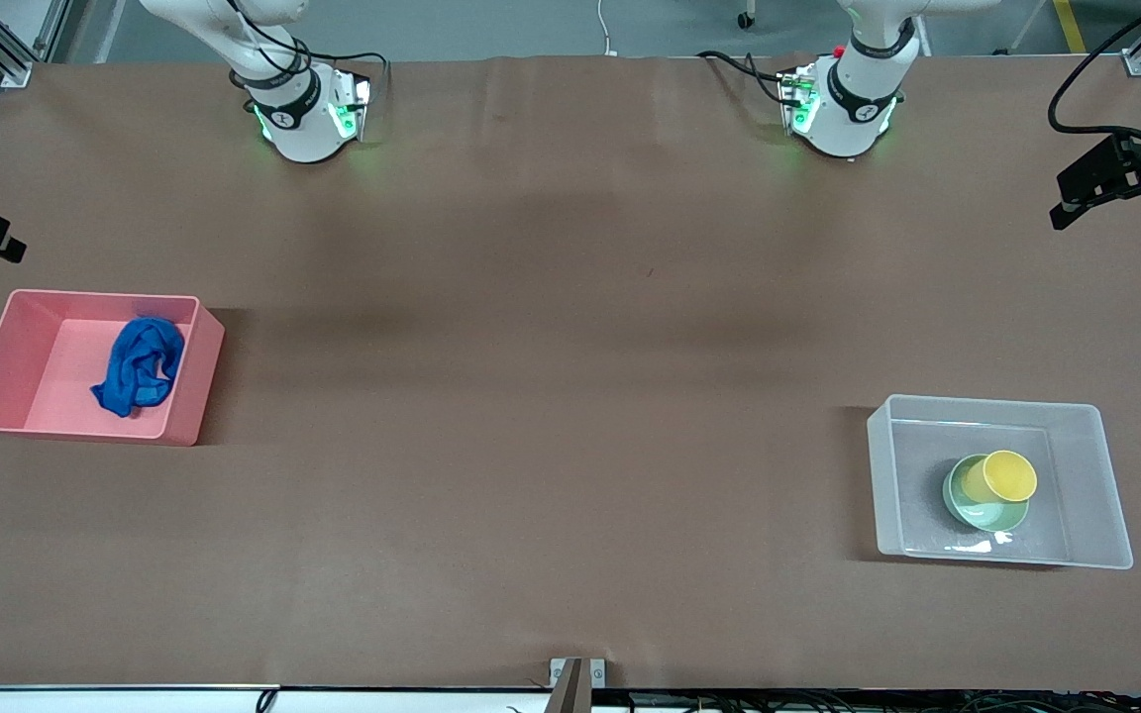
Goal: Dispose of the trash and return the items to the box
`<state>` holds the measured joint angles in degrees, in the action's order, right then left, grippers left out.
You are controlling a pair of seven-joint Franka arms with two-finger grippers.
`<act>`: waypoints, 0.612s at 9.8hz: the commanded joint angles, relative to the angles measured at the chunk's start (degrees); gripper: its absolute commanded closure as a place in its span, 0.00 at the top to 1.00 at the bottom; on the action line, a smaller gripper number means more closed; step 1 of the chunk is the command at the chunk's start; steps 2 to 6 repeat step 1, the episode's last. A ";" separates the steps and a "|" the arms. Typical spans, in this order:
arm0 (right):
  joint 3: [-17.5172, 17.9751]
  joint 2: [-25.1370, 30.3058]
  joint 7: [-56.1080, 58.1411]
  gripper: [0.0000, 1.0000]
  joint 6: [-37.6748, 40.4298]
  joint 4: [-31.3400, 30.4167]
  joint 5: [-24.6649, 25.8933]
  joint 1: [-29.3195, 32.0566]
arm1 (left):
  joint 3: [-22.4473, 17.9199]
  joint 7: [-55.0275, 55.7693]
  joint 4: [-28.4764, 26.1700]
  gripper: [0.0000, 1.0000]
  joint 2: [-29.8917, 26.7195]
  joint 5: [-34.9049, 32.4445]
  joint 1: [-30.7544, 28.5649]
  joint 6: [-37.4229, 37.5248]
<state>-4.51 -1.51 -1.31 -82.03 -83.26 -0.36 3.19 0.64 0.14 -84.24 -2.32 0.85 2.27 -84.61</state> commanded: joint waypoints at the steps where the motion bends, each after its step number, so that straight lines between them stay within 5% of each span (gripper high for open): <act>1: 0.03 0.45 -0.45 1.00 0.11 -0.58 0.71 0.15 | -0.73 -0.40 -2.51 1.00 -0.49 0.12 0.72 0.32; 6: 0.03 0.45 -0.45 1.00 0.11 -0.58 0.71 0.15 | -0.73 -0.40 -2.51 1.00 -0.49 0.12 0.72 0.32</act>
